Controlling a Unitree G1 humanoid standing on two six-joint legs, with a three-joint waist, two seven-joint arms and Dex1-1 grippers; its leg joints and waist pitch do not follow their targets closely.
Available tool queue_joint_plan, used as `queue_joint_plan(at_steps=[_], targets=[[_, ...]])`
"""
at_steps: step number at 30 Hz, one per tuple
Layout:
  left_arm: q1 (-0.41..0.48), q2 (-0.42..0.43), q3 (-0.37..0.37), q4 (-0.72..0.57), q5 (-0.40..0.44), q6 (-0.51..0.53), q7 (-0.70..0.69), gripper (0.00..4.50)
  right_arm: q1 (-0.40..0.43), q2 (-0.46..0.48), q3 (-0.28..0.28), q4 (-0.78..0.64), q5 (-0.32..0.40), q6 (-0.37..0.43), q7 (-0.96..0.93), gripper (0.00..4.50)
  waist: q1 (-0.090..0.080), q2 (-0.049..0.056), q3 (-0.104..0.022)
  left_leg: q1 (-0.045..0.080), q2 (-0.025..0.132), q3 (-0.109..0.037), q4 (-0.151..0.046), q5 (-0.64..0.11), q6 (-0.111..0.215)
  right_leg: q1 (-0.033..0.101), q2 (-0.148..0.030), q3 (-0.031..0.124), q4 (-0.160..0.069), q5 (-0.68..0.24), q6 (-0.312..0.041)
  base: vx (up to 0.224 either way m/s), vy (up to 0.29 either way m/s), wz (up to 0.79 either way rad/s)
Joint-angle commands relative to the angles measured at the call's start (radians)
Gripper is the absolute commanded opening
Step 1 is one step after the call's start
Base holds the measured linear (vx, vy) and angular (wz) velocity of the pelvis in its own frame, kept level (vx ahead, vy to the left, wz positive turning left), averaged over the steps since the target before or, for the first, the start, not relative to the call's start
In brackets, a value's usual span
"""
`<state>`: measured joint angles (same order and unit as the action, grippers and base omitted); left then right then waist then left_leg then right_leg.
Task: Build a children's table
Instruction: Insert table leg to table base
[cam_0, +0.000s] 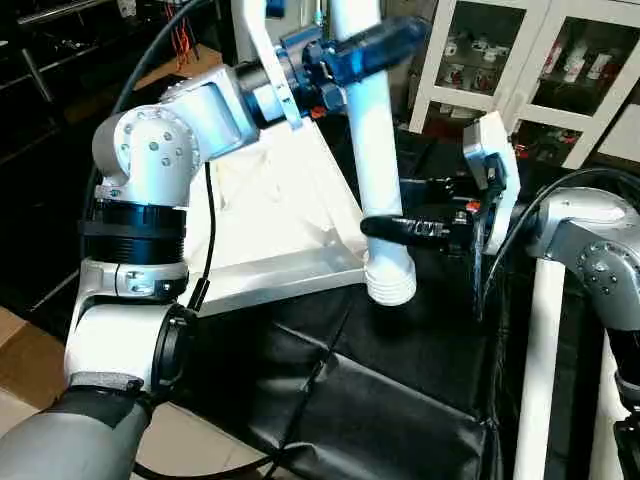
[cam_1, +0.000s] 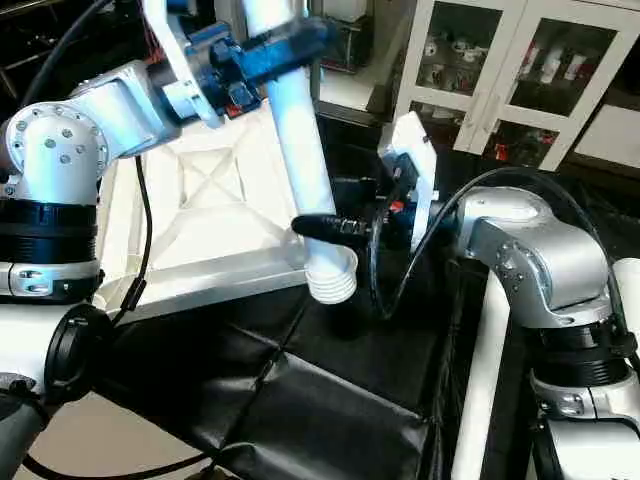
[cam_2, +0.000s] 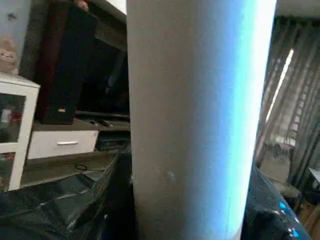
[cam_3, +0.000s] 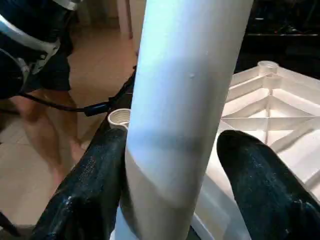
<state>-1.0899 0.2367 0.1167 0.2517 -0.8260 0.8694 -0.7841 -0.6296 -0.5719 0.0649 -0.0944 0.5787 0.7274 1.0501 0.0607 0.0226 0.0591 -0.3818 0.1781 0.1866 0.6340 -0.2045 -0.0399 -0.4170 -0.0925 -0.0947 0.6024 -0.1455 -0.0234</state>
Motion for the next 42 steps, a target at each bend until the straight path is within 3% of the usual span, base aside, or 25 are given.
queue_joint_plan(at_steps=[1, 9, 10, 20, 29, 30, 33, 42], targets=[[0.015, 0.0, -0.03, -0.053, -0.009, 0.025, -0.033, 1.7, -0.016, -0.013, 0.006, 0.003, -0.001, -0.004, 0.007, 3.11, 0.001, 0.0, -0.083, 0.015, 0.045, -0.02, -0.07, -0.104, 0.054, 0.071, -0.054, 0.047, -0.055, -0.173, -0.246, 0.0, 0.0, 0.0], [0.021, 0.005, -0.062, -0.064, 0.002, 0.025, -0.076, 1.7, -0.002, -0.026, 0.023, -0.016, 0.007, 0.014, 0.038, 3.11, 0.001, 0.001, -0.083, 0.016, 0.044, -0.02, -0.07, -0.112, 0.049, 0.071, -0.052, 0.047, -0.056, -0.186, -0.238, 0.0, 0.0, 0.0], [0.021, 0.008, -0.068, -0.066, 0.003, 0.026, -0.086, 1.7, 0.0, -0.027, 0.022, -0.016, 0.009, 0.018, 0.041, 2.83, 0.001, 0.004, -0.084, 0.016, 0.044, -0.02, -0.07, -0.11, 0.049, 0.071, -0.052, 0.047, -0.056, -0.18, -0.239, 0.0, 0.0, 0.0], [0.024, 0.005, -0.083, -0.082, 0.007, 0.028, -0.099, 1.7, 0.013, -0.042, 0.034, -0.031, 0.026, 0.043, 0.067, 2.01, 0.001, 0.003, -0.083, 0.016, 0.044, -0.02, -0.069, -0.115, 0.05, 0.072, -0.052, 0.047, -0.057, -0.184, -0.242, 0.0, 0.0, 0.0], [0.025, 0.007, -0.096, -0.09, 0.013, 0.023, -0.116, 1.69, 0.021, -0.04, 0.036, -0.04, 0.041, 0.062, 0.071, 1.85, 0.001, 0.005, -0.084, 0.015, 0.043, -0.021, -0.069, -0.117, 0.045, 0.072, -0.052, 0.046, -0.058, -0.19, -0.237, 0.0, 0.0, 0.0], [0.024, 0.008, -0.096, -0.086, 0.019, 0.031, -0.103, 2.25, 0.022, -0.039, 0.035, -0.041, 0.04, 0.062, 0.07, 1.85, 0.001, 0.008, -0.084, 0.016, 0.043, -0.022, -0.069, -0.117, 0.044, 0.072, -0.052, 0.046, -0.057, -0.19, -0.237, 0.0, 0.0, 0.0], [0.016, 0.005, -0.073, -0.068, -0.008, 0.077, -0.089, 2.39, 0.026, -0.032, 0.031, -0.039, 0.037, 0.056, 0.055, 1.84, 0.002, 0.006, -0.084, 0.016, 0.043, -0.02, -0.069, -0.116, 0.044, 0.071, -0.052, 0.046, -0.057, -0.192, -0.238, 0.0, 0.0, 0.0], [0.022, 0.018, -0.046, -0.057, -0.021, 0.071, -0.099, 3.18, 0.025, 0.0, 0.0, -0.01, 0.007, 0.02, -0.019, 1.83, -0.001, 0.006, -0.084, 0.015, 0.041, -0.02, -0.069, -0.113, 0.044, 0.07, -0.051, 0.046, -0.06, -0.216, -0.224, 0.0, 0.0, 0.0]])
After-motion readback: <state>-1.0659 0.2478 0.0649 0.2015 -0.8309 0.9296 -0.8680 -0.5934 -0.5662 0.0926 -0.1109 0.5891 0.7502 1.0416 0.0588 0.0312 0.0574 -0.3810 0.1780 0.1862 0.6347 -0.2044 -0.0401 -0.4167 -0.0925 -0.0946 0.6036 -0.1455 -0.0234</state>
